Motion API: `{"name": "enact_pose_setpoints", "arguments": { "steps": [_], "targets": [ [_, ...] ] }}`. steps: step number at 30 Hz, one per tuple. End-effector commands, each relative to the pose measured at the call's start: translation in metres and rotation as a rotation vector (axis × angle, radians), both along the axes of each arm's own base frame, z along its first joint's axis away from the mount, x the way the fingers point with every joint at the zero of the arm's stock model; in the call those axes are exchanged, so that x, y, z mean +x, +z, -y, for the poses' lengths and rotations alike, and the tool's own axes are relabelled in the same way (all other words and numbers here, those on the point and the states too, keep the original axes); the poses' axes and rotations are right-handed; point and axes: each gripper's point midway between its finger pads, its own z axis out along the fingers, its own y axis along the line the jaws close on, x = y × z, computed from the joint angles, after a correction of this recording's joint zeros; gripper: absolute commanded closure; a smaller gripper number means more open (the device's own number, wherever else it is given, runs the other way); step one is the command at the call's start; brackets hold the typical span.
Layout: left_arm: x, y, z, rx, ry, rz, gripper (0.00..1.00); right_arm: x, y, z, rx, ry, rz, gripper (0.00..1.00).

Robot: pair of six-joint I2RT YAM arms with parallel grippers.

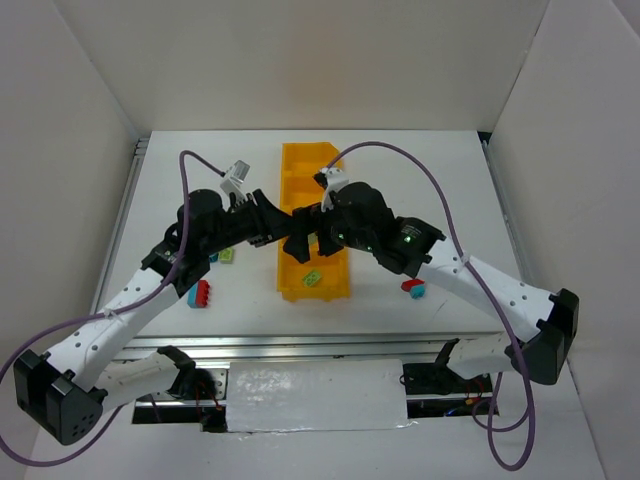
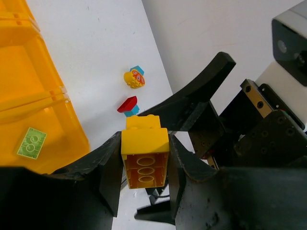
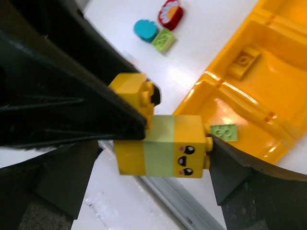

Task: Sort the legos into containers by color

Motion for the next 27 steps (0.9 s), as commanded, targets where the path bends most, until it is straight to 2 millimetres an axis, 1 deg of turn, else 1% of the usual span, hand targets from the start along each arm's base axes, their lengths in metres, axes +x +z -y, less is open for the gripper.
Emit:
{"name": "enact_pose_setpoints", "arguments": {
  "steps": [1,2,3,4,5,6,7,8,9,10,11,12,14,15,16,17,18,19,22,25,26,27],
  "targets": [
    [-0.007,0.034,0.004,-0.027,-0.051,0.131,1.00,-0.016,0.037,-0.002,0.148,0.109,0.064,0.00],
    [-0.006,0.037,0.003,-0.023,-0.050,0.146,1.00,-0.018,0.031,0.003,0.144,0.115,0.050,0.00],
    [-0.008,0.041,0.002,-0.013,-0.063,0.176,1.00,-0.012,0.030,0.014,0.148,0.098,0.044,0.00],
    [-0.009,0.043,0.002,-0.011,-0.076,0.188,1.00,-0.014,0.039,0.023,0.175,0.103,0.056,0.00],
    [-0.014,0.044,0.003,-0.004,-0.115,0.210,1.00,-0.024,0.032,0.025,0.195,0.162,0.022,0.00],
    [-0.017,0.046,0.004,-0.006,-0.142,0.228,1.00,-0.018,0.039,0.035,0.236,0.162,0.039,0.00],
    [-0.021,0.049,0.006,-0.011,-0.172,0.247,1.00,-0.028,0.051,0.042,0.283,0.201,0.059,0.00],
    [-0.024,0.051,0.006,-0.009,-0.201,0.272,1.00,-0.042,0.048,0.044,0.308,0.277,0.036,0.00],
    [-0.033,0.056,0.010,-0.024,-0.261,0.301,1.00,-0.046,0.054,0.047,0.329,0.296,0.055,0.00],
    [-0.037,0.059,0.011,-0.034,-0.291,0.322,1.00,-0.050,0.062,0.054,0.345,0.305,0.083,0.00],
    [-0.043,0.060,0.012,-0.047,-0.326,0.338,1.00,-0.054,0.062,0.055,0.352,0.325,0.083,0.00],
    [-0.056,0.069,0.015,-0.078,-0.403,0.386,1.00,-0.057,0.066,0.058,0.363,0.334,0.103,0.00],
    [-0.067,0.072,0.017,-0.108,-0.464,0.411,1.00,-0.058,0.068,0.059,0.376,0.354,0.111,0.00],
    [-0.075,0.077,0.018,-0.126,-0.507,0.442,1.00,-0.063,0.069,0.057,0.391,0.383,0.095,0.00],
    [-0.077,0.076,0.018,-0.134,-0.522,0.437,1.00,-0.064,0.072,0.056,0.407,0.398,0.107,0.01],
    [-0.080,0.076,0.018,-0.139,-0.537,0.445,1.00,-0.068,0.068,0.055,0.411,0.412,0.085,0.01],
    [-0.084,0.079,0.018,-0.148,-0.558,0.465,1.00,-0.074,0.076,0.052,0.448,0.456,0.093,0.02],
    [-0.086,0.080,0.019,-0.155,-0.568,0.468,1.00,-0.075,0.075,0.051,0.460,0.470,0.089,0.03],
    [-0.091,0.080,0.018,-0.164,-0.590,0.487,1.00,-0.075,0.078,0.048,0.479,0.485,0.085,0.10],
    [-0.096,0.083,0.016,-0.173,-0.602,0.511,1.00,-0.076,0.078,0.046,0.491,0.499,0.071,0.27],
    [-0.096,0.082,0.016,-0.171,-0.599,0.513,1.00,-0.077,0.083,0.045,0.510,0.515,0.084,0.35],
    [-0.096,0.082,0.016,-0.167,-0.597,0.518,1.00,-0.081,0.083,0.044,0.516,0.539,0.078,0.39]
  ]
}}
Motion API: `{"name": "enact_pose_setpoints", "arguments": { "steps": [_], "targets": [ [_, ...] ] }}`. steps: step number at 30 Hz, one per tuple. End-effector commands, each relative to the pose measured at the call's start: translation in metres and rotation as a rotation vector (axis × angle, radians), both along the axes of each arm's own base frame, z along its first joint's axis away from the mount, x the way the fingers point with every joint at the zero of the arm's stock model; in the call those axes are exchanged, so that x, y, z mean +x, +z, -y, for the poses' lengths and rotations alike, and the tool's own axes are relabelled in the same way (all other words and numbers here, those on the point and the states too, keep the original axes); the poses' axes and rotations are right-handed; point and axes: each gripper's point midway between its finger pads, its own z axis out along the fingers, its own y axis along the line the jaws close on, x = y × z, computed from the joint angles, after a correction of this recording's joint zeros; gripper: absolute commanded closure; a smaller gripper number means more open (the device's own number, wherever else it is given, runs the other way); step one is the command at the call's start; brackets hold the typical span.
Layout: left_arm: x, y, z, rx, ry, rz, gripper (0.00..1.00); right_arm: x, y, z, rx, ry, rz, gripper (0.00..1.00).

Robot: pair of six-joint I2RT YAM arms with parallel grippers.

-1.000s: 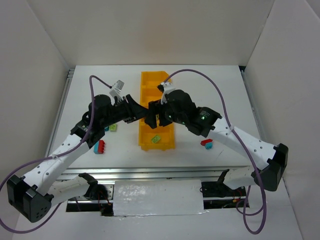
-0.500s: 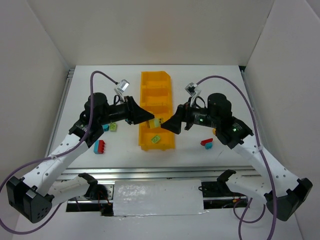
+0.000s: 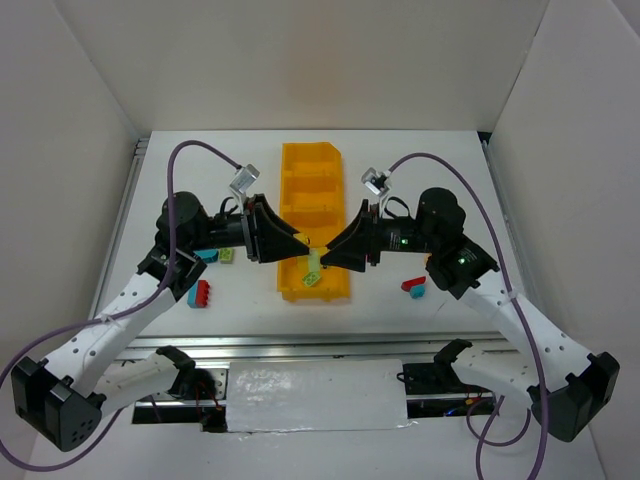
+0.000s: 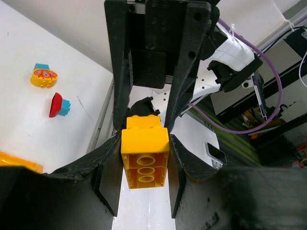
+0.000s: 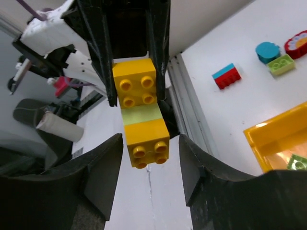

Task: Sort the legos into containers by color

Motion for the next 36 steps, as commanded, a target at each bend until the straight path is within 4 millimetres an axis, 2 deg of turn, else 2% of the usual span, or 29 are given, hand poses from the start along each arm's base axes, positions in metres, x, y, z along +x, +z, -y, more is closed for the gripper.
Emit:
{"name": "enact_pose_setpoints", "arguments": {
  "steps": [1,2,6,8,12,13,14,23,24,25,26,27,30,33,36],
  "targets": [
    [-0.014,0.020,-0.005,-0.051,-0.042,0.116,1.00,-0.012,0.020,-0.002,0.080,0.085,0.055,0.44],
    [-0.013,0.019,-0.005,-0.050,-0.040,0.114,1.00,-0.014,0.022,-0.003,0.094,0.096,0.059,0.54],
    [-0.011,0.020,-0.004,-0.046,-0.033,0.110,1.00,-0.019,0.024,-0.002,0.113,0.114,0.061,0.68],
    [-0.011,0.021,-0.004,-0.050,-0.032,0.112,1.00,-0.019,0.024,-0.002,0.114,0.114,0.058,0.86],
    [-0.010,0.027,-0.004,-0.060,-0.021,0.122,1.00,-0.021,0.023,-0.002,0.121,0.120,0.062,0.90],
    [-0.010,0.028,-0.005,-0.061,-0.019,0.124,1.00,-0.022,0.024,-0.002,0.123,0.122,0.063,0.98],
    [-0.010,0.028,-0.005,-0.062,-0.018,0.123,1.00,-0.022,0.024,-0.002,0.122,0.121,0.067,1.00],
    [-0.011,0.025,-0.004,-0.061,-0.031,0.110,1.00,-0.019,0.017,-0.002,0.107,0.106,0.068,1.00],
    [-0.011,0.025,-0.004,-0.062,-0.032,0.107,1.00,-0.021,0.018,-0.002,0.112,0.112,0.070,0.98],
    [-0.012,0.025,-0.004,-0.064,-0.035,0.111,1.00,-0.022,0.018,-0.002,0.114,0.120,0.068,0.91],
    [-0.012,0.026,-0.004,-0.066,-0.035,0.110,1.00,-0.022,0.017,-0.002,0.118,0.126,0.064,0.80],
    [-0.012,0.027,-0.004,-0.068,-0.034,0.115,1.00,-0.024,0.018,-0.003,0.127,0.141,0.062,0.52],
    [-0.012,0.029,-0.004,-0.076,-0.035,0.119,1.00,-0.025,0.019,-0.004,0.131,0.146,0.056,0.29],
    [-0.011,0.029,-0.004,-0.080,-0.037,0.112,1.00,-0.027,0.024,-0.006,0.147,0.153,0.064,0.22],
    [-0.012,0.029,-0.003,-0.087,-0.043,0.108,1.00,-0.031,0.027,-0.012,0.154,0.174,0.063,0.22]
  ]
}}
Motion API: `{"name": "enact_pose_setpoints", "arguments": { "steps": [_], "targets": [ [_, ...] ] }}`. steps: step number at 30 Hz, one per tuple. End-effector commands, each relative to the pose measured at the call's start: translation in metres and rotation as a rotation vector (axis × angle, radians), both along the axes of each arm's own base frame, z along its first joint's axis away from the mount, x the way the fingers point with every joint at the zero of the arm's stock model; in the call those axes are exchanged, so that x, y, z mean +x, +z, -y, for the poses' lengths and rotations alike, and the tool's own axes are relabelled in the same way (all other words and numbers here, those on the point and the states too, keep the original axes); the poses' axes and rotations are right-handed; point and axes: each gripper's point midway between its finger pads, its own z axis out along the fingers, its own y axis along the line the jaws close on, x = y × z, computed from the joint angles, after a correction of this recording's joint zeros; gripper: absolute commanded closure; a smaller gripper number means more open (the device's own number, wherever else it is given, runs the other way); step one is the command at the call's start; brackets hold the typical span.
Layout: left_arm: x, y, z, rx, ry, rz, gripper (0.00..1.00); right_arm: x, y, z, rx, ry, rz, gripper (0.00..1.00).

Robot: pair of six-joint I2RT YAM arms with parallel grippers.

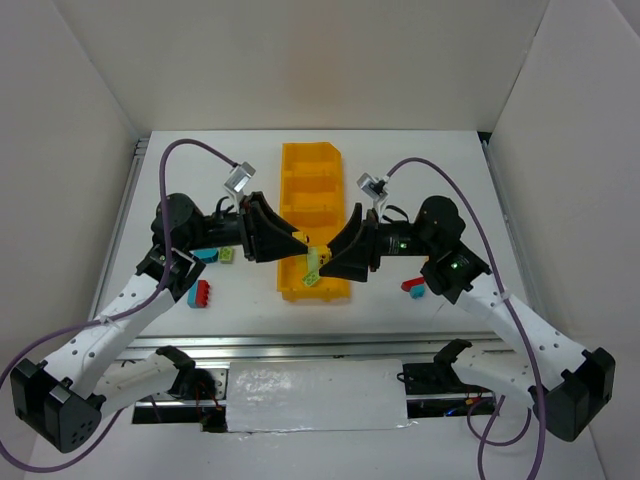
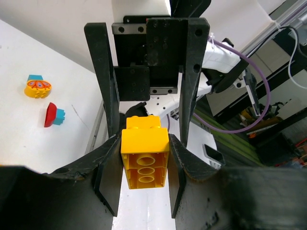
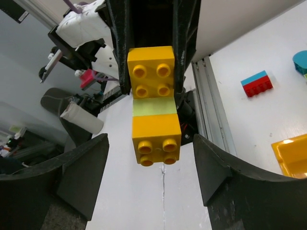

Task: Sort the legos into containers by color

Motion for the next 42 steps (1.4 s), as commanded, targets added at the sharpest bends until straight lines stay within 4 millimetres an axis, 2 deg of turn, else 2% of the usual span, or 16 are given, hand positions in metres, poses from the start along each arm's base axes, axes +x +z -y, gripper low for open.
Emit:
{"name": "enact_pose_setpoints", "arguments": {
  "steps": [1,4,7,8,12,15,16,25,32,35,36,37,39,40,41,42],
  "targets": [
    [-0.005,0.015,-0.001,-0.048,-0.020,0.062,1.00,-0.008,0.021,-0.006,0.058,0.032,0.065,0.22],
    [-0.005,0.015,-0.001,-0.053,-0.024,0.056,1.00,-0.006,0.024,-0.014,0.063,0.034,0.065,0.24],
    [-0.005,0.015,-0.001,-0.056,-0.026,0.059,1.00,-0.001,0.023,-0.022,0.063,0.030,0.052,0.34],
    [-0.005,0.015,0.000,-0.054,-0.026,0.053,1.00,0.000,0.025,-0.023,0.070,0.029,0.055,0.44],
    [-0.006,0.014,-0.001,-0.048,-0.030,0.053,1.00,0.008,0.023,-0.026,0.078,-0.004,0.051,0.67],
    [-0.005,0.013,-0.001,-0.039,-0.028,0.049,1.00,0.008,0.023,-0.025,0.077,-0.014,0.066,0.98],
    [-0.005,0.012,-0.001,-0.034,-0.027,0.048,1.00,0.009,0.021,-0.024,0.063,-0.029,0.078,1.00],
    [-0.009,0.015,-0.003,-0.007,-0.027,0.075,1.00,0.006,-0.008,0.005,-0.024,-0.110,0.189,1.00],
    [-0.006,0.015,-0.006,0.010,0.004,0.075,1.00,0.013,-0.029,0.029,-0.098,-0.211,0.171,1.00],
    [0.009,0.015,-0.009,0.049,0.105,0.064,1.00,0.027,-0.033,0.039,-0.144,-0.325,0.141,1.00],
    [0.023,0.014,-0.012,0.065,0.181,0.049,1.00,0.039,-0.041,0.047,-0.189,-0.422,0.106,1.00],
    [0.032,0.004,-0.016,0.110,0.231,0.015,1.00,0.045,-0.036,0.053,-0.201,-0.480,0.094,1.00],
    [0.051,0.009,-0.022,0.129,0.327,-0.004,1.00,0.064,-0.045,0.071,-0.265,-0.640,0.022,1.00],
    [0.068,0.003,-0.030,0.158,0.413,-0.051,1.00,0.068,-0.038,0.076,-0.267,-0.684,0.013,1.00],
    [0.077,0.012,-0.033,0.150,0.455,-0.056,1.00,0.071,-0.038,0.080,-0.276,-0.719,-0.008,1.00],
    [0.094,0.003,-0.034,0.173,0.493,-0.106,1.00,0.072,-0.040,0.085,-0.296,-0.745,-0.026,1.00]
  ]
}}
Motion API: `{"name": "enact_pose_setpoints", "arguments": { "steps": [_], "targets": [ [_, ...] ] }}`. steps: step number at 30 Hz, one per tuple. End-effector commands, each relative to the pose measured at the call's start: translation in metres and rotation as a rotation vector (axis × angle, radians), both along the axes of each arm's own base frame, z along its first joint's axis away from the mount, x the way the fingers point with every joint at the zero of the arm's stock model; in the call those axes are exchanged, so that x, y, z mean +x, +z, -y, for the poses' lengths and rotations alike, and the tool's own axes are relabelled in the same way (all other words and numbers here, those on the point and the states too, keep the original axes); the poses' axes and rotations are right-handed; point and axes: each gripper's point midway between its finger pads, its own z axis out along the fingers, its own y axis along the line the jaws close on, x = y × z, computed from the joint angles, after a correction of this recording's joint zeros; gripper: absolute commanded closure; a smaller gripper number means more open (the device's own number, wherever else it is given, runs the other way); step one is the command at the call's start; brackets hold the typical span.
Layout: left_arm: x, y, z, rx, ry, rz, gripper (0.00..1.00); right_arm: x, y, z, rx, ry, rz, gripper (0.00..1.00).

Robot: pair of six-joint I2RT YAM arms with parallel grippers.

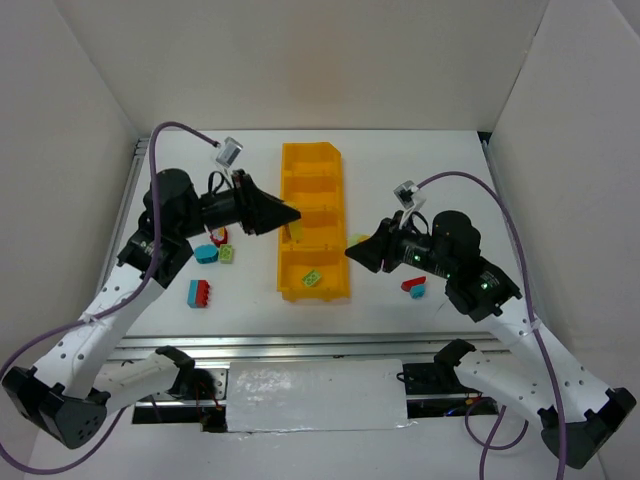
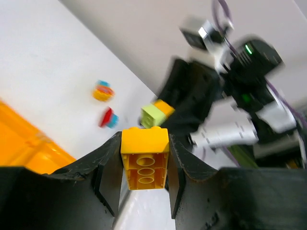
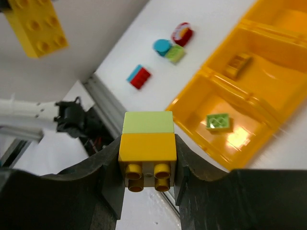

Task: Sort the legos into containers by color

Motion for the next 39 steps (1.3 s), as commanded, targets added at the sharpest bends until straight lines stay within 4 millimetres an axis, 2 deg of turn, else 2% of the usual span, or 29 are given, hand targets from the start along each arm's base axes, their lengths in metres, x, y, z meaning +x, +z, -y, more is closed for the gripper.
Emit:
{"name": "enact_pose_setpoints", "arguments": {
  "steps": [1,2,3,4,5,6,7,8,9,10,11,12,13,14,16,17,19,20,22,23,24,27,28,29,31,33,35,36,39],
  "targets": [
    [0.058,0.001,-0.024,0.047,0.265,-0.079,1.00,0.024,0.018,0.033,-0.038,-0.251,-0.011,1.00],
    [0.077,-0.015,-0.024,0.067,0.293,-0.143,1.00,0.027,0.018,0.034,-0.050,-0.269,-0.019,1.00],
    [0.089,-0.021,-0.026,0.071,0.319,-0.184,1.00,0.028,0.015,0.039,-0.075,-0.293,-0.038,1.00],
    [0.104,-0.017,-0.034,0.051,0.346,-0.215,1.00,0.034,0.025,0.045,-0.079,-0.337,-0.023,1.00],
    [0.126,-0.036,-0.035,0.072,0.362,-0.277,1.00,0.040,0.023,0.047,-0.101,-0.358,-0.037,1.00],
    [0.142,-0.039,-0.045,0.080,0.398,-0.298,1.00,0.043,0.028,0.050,-0.101,-0.374,-0.031,1.00],
    [0.159,-0.024,-0.052,0.084,0.454,-0.266,1.00,0.047,0.029,0.049,-0.099,-0.383,-0.032,1.00],
    [0.177,-0.049,-0.055,0.148,0.488,-0.339,1.00,0.053,0.026,0.046,-0.096,-0.385,-0.045,1.00],
    [0.188,-0.051,-0.059,0.192,0.516,-0.320,1.00,0.060,0.027,0.046,-0.079,-0.394,-0.034,1.00],
    [0.199,-0.035,-0.061,0.199,0.545,-0.284,1.00,0.065,0.026,0.044,-0.073,-0.401,-0.045,1.00],
    [0.211,-0.058,-0.059,0.246,0.542,-0.337,1.00,0.076,0.013,0.045,-0.082,-0.430,-0.105,1.00],
    [0.215,-0.061,-0.057,0.265,0.525,-0.341,1.00,0.080,0.013,0.044,-0.085,-0.429,-0.126,1.00],
    [0.221,-0.053,-0.056,0.285,0.511,-0.300,1.00,0.082,0.006,0.044,-0.104,-0.429,-0.161,1.00],
    [0.226,-0.071,-0.051,0.318,0.476,-0.332,1.00,0.083,-0.011,0.046,-0.147,-0.442,-0.225,1.00],
    [0.220,-0.091,-0.051,0.385,0.441,-0.338,1.00,0.083,-0.025,0.051,-0.161,-0.465,-0.274,1.00],
    [0.216,-0.092,-0.054,0.399,0.456,-0.329,1.00,0.081,-0.028,0.054,-0.149,-0.479,-0.299,1.00],
    [0.209,-0.106,-0.060,0.428,0.504,-0.347,1.00,0.067,-0.040,0.061,-0.170,-0.485,-0.383,1.00],
    [0.202,-0.093,-0.062,0.406,0.524,-0.323,1.00,0.059,-0.038,0.062,-0.166,-0.467,-0.388,1.00],
    [0.197,-0.093,-0.061,0.376,0.562,-0.313,1.00,0.042,-0.046,0.067,-0.200,-0.442,-0.419,1.00],
    [0.193,-0.082,-0.063,0.357,0.585,-0.291,1.00,0.036,-0.044,0.072,-0.196,-0.449,-0.395,1.00],
    [0.192,-0.079,-0.062,0.345,0.593,-0.279,1.00,0.033,-0.056,0.079,-0.220,-0.471,-0.412,1.00],
    [0.192,-0.074,-0.054,0.356,0.594,-0.227,1.00,0.033,-0.065,0.091,-0.262,-0.510,-0.382,1.00],
    [0.193,-0.072,-0.050,0.361,0.574,-0.220,1.00,0.035,-0.068,0.093,-0.278,-0.511,-0.376,1.00],
    [0.196,-0.084,-0.047,0.392,0.559,-0.240,1.00,0.037,-0.070,0.093,-0.285,-0.516,-0.373,1.00],
    [0.203,-0.078,-0.043,0.417,0.537,-0.208,1.00,0.049,-0.071,0.096,-0.289,-0.551,-0.361,1.00],
    [0.204,-0.072,-0.039,0.444,0.514,-0.178,1.00,0.067,-0.060,0.092,-0.265,-0.557,-0.336,1.00],
    [0.205,-0.088,-0.038,0.501,0.501,-0.212,1.00,0.080,-0.039,0.085,-0.239,-0.543,-0.295,1.00],
    [0.204,-0.088,-0.036,0.525,0.485,-0.196,1.00,0.086,-0.037,0.084,-0.246,-0.546,-0.291,1.00],
    [0.201,-0.110,-0.031,0.602,0.463,-0.211,1.00,0.111,-0.044,0.084,-0.300,-0.590,-0.320,1.00]
  ]
}}
